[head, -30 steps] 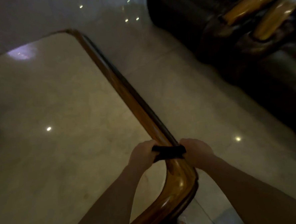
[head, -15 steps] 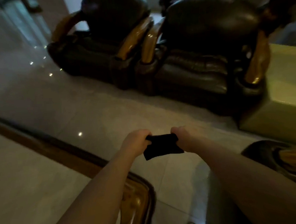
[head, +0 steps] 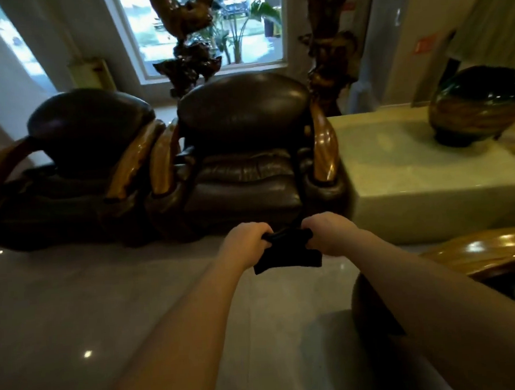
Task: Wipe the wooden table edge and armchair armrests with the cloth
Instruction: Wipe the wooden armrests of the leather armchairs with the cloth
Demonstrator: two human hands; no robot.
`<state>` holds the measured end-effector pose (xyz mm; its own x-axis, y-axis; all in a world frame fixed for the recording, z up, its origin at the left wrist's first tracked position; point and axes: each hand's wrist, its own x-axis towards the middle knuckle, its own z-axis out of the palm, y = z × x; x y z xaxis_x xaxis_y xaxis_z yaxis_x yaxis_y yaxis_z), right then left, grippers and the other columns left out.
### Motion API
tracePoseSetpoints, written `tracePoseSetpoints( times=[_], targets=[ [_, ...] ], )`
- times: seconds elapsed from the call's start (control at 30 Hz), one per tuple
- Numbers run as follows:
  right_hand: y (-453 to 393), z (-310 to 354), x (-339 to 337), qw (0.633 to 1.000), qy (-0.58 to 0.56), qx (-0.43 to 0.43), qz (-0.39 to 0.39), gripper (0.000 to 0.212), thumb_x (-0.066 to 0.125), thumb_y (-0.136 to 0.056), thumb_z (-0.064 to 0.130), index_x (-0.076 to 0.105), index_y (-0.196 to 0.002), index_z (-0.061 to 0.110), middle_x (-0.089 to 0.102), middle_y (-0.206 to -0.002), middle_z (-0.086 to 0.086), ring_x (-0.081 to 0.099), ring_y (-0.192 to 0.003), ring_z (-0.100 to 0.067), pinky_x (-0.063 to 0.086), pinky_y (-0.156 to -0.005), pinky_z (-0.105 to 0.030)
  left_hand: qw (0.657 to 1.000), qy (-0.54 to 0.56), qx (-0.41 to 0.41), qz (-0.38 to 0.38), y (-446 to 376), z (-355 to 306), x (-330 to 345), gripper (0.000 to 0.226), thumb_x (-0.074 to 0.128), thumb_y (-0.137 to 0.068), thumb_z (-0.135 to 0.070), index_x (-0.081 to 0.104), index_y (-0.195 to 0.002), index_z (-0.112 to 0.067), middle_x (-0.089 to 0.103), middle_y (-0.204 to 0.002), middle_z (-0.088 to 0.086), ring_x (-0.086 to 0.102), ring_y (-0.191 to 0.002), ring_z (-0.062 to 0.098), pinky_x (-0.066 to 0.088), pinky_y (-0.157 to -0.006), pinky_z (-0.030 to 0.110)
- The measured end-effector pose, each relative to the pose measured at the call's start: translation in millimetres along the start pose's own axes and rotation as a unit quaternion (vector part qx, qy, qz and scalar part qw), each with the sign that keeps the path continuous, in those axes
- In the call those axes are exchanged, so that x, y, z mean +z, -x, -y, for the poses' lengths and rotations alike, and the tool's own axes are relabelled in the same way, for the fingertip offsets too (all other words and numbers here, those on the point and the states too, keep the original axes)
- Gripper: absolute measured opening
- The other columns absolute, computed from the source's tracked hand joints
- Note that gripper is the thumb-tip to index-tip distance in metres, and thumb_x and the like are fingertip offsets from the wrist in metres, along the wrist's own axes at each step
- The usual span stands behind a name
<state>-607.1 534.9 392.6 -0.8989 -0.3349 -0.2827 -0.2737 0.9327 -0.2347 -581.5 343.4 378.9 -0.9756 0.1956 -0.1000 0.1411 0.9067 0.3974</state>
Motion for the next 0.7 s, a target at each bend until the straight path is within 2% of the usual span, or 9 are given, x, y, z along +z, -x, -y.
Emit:
tracePoseSetpoints(
  times=[0.13,0.3,0.5,0.57,0.7],
  targets=[
    [-21,-30,-7,1.0,0.0,0.025,-0.003,0.013,0.062,-0.086,0.015,0.055,-0.088,0.026,0.058,-0.088,0.002,0.059,-0.086,-0.021,0.05,-0.073,-0.034,0.999,0.014,0.03,0.032,-41,-3,2,0.023,0.058,-0.092,-0.023,0.062,-0.115,-0.022,0.062,-0.105,0.0,0.058,-0.096,0.018,0.05,-0.083,0.035],
    [-71,-51,-16,0.998,0.008,0.061,-0.016,0.024,0.062,-0.084,0.014,0.048,-0.074,0.031,0.052,-0.077,0.008,0.056,-0.078,-0.019,0.044,-0.065,-0.033,0.996,0.041,0.063,0.051,-111,11,3,0.023,0.06,-0.091,-0.023,0.062,-0.113,-0.023,0.061,-0.104,-0.002,0.057,-0.091,0.013,0.047,-0.076,0.028],
    [-128,-69,-39,0.994,-0.01,0.101,-0.042,0.014,0.067,-0.082,0.018,0.06,-0.092,0.026,0.052,-0.082,0.007,0.053,-0.08,-0.019,0.044,-0.066,-0.033,0.991,0.071,0.104,0.049,-191,34,-13,0.023,0.065,-0.088,-0.027,0.063,-0.111,-0.027,0.059,-0.101,-0.006,0.053,-0.085,0.007,0.039,-0.065,0.019],
    [-146,-78,-45,0.992,-0.02,0.11,-0.06,0.019,0.067,-0.082,0.018,0.064,-0.1,0.023,0.055,-0.087,0.005,0.052,-0.081,-0.018,0.044,-0.069,-0.033,0.989,0.073,0.115,0.052,-214,38,-16,0.023,0.065,-0.087,-0.027,0.063,-0.111,-0.027,0.059,-0.099,-0.007,0.053,-0.081,0.005,0.038,-0.061,0.017],
    [-177,-98,-48,0.989,-0.039,0.134,-0.048,0.016,0.065,-0.083,0.017,0.063,-0.097,0.025,0.062,-0.094,0.0,0.057,-0.085,-0.021,0.048,-0.072,-0.035,0.988,0.061,0.124,0.07,-255,38,-13,0.024,0.064,-0.088,-0.026,0.063,-0.112,-0.026,0.061,-0.103,-0.004,0.053,-0.082,0.006,0.04,-0.065,0.019]
  ],
)
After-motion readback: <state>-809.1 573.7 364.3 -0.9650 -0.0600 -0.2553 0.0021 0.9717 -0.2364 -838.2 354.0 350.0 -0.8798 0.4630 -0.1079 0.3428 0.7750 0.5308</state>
